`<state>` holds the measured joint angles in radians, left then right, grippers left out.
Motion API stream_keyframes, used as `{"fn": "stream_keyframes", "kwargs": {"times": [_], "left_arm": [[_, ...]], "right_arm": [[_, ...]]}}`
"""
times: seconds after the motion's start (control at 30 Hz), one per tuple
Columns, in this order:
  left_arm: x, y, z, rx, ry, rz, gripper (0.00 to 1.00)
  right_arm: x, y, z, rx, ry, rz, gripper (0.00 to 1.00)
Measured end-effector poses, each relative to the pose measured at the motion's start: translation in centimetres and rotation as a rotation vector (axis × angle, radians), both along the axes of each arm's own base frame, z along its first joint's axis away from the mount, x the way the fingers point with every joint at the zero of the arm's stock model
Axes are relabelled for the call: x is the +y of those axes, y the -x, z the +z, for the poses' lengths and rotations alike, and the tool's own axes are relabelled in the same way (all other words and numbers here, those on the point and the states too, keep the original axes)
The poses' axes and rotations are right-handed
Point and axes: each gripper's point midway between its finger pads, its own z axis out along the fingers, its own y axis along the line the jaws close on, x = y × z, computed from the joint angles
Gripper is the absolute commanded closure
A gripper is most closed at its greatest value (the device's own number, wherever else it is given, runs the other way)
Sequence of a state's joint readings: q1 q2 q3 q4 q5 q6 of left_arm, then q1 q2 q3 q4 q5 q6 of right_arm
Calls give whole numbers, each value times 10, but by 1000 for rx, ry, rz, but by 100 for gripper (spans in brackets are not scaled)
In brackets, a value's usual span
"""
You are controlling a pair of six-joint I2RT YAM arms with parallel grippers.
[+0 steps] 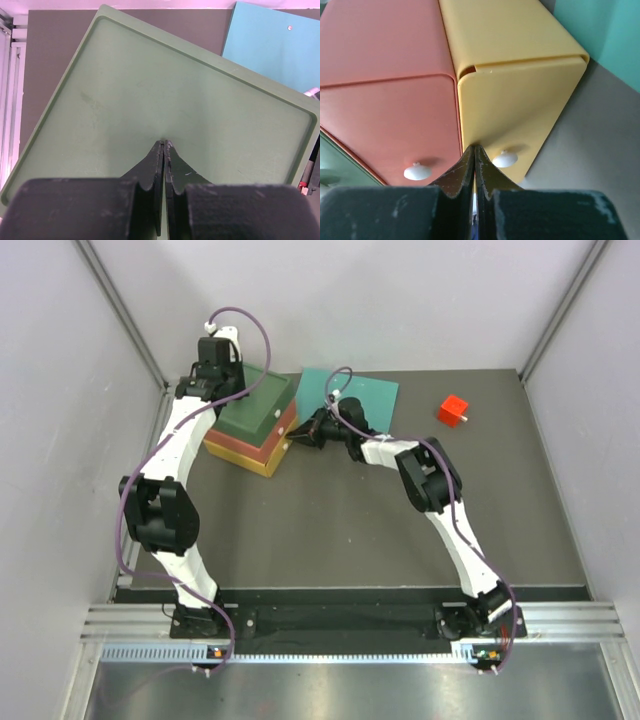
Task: Organize the makeup
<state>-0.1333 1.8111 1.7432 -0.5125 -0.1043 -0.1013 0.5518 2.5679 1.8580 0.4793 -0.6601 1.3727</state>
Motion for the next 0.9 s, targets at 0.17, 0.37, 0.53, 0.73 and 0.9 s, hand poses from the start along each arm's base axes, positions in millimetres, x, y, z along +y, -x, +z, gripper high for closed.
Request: {"fn": "stream_keyframes", "kwargs": {"times": [0.17,0.37,0.53,0.73,0.9], "left_arm": [[1,-1,0,-2,1,3,95],[1,-1,0,-3,0,4,95],[2,0,3,-2,-2,8,90],[2,5,5,20,1,10,44],[-1,13,11,28,9,-8,17]], "right_arm": [[1,3,-8,23,0,-11,100],[-28,28,-48,104,84,-48,100],[-64,35,-32,57,158,-77,94],[-117,13,61,-212,259,-158,73],[-150,8,132,-441,388,-226,57]]}}
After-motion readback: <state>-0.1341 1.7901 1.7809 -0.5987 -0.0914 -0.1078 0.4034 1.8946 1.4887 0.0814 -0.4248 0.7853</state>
